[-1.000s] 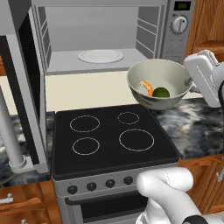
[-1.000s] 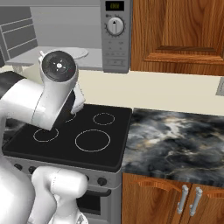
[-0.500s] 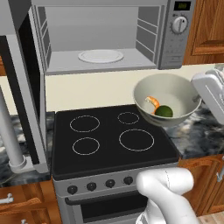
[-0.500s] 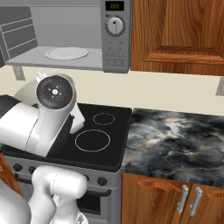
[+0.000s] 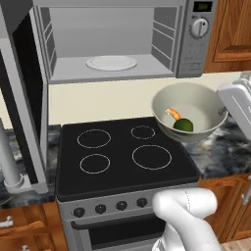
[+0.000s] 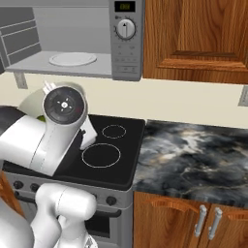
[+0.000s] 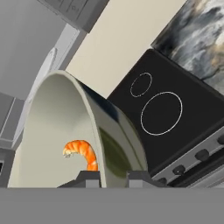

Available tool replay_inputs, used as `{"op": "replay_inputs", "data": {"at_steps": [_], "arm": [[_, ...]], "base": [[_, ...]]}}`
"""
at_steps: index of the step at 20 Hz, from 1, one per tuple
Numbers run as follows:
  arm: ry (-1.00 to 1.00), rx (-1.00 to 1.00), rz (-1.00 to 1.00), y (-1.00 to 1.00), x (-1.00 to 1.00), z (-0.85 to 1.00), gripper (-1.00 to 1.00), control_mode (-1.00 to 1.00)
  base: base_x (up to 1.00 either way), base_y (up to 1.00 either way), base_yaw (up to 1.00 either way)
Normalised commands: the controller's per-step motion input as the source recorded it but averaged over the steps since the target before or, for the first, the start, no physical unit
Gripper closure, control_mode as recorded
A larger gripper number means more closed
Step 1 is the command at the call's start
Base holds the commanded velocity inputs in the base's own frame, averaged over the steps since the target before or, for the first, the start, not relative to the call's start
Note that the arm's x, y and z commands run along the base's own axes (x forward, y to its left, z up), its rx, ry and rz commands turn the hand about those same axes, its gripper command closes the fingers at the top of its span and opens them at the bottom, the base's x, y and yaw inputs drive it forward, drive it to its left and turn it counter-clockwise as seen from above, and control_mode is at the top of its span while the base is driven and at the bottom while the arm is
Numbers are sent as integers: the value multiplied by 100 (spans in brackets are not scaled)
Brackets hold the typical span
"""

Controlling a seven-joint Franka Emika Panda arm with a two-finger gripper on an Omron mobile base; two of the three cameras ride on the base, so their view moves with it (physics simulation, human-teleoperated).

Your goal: The microwave is finished heating the shrimp and lime. Take the bowl containing the food and place it on the dining counter.

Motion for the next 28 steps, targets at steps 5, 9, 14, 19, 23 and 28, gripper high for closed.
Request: {"op": "replay_inputs", "data": {"at_steps": [5,9,14,19,23,28], "arm": [[0,0,0,0,0,0,100,100],[0,0,0,0,0,0,100,100],[0,0,0,0,0,0,100,100],[0,0,0,0,0,0,100,100],[0,0,0,0,0,0,100,100],[0,0,0,0,0,0,100,100]], "base": [[-30,-65,38],[-75,-66,78],[-53,-41,95],[-17,-13,100],[-4,0,100],[-1,2,95]]}}
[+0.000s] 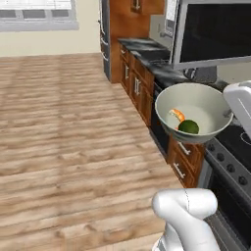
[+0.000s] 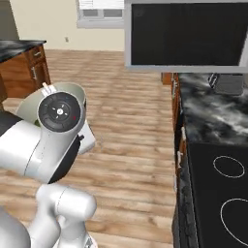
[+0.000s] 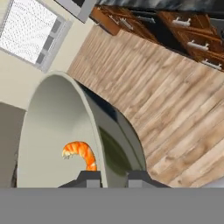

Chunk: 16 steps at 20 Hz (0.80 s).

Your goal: The microwave is finished heating the shrimp and lime. Take the bowl containing the food and place it on the dining counter.

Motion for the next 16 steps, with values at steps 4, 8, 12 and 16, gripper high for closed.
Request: {"op": "replay_inputs", "data": {"at_steps": [4,8,12,16], "arm": [[0,0,0,0,0,0,100,100],[0,0,0,0,0,0,100,100],[0,0,0,0,0,0,100,100],[0,0,0,0,0,0,100,100]], "base": [[0,26,82],[43,47,67],[96,52,50],[100,59,44]]}}
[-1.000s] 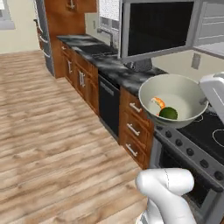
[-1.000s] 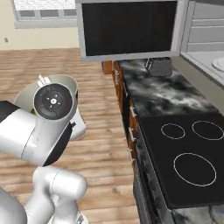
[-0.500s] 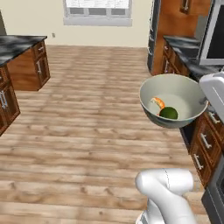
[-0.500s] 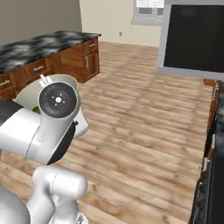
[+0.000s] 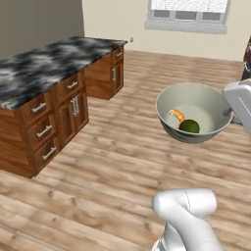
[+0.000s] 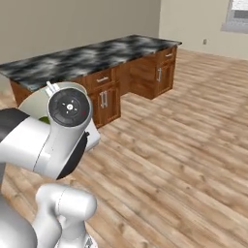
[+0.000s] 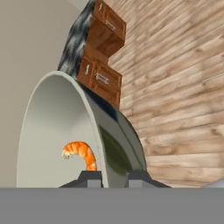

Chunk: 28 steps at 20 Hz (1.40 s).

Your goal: The microwave is finished heating the shrimp and lime. Take the bowl containing the food and place it on the dining counter.

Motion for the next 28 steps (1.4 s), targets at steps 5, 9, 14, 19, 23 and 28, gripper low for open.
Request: {"op": "replay_inputs", "data": {"at_steps": [5,9,14,19,23,28], "arm": [[0,0,0,0,0,0,100,100],[0,0,0,0,0,0,100,100],[0,0,0,0,0,0,100,100],[0,0,0,0,0,0,100,100],[0,0,0,0,0,0,100,100],[0,0,0,0,0,0,100,100]], "base": [[100,66,40],[100,57,21],[100,86,3],[94,100,-10],[79,100,-24],[74,100,-33]]}}
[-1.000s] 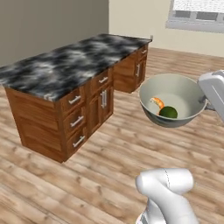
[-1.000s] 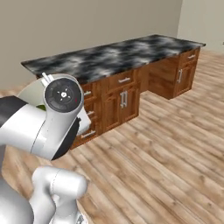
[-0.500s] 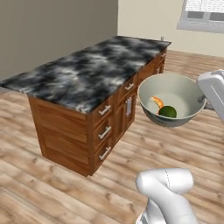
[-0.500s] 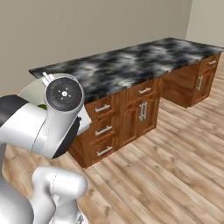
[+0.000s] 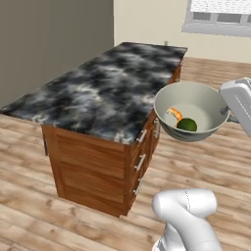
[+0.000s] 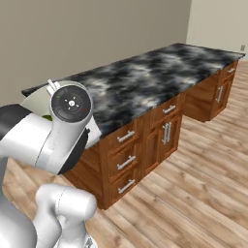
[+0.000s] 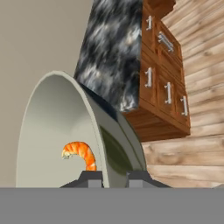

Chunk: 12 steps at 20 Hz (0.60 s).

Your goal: The microwave is finished heating the shrimp and lime. Take the bowl containing the food and place it on the dining counter.

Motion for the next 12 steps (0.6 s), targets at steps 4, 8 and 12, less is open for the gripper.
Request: {"op": "replay_inputs", "data": {"at_steps": [4,8,12], "arm": [[0,0,0,0,0,0,100,100],[0,0,0,0,0,0,100,100],[0,0,0,0,0,0,100,100]], "base": [[47,100,-31],[20,100,-25],[21,100,-26]]}}
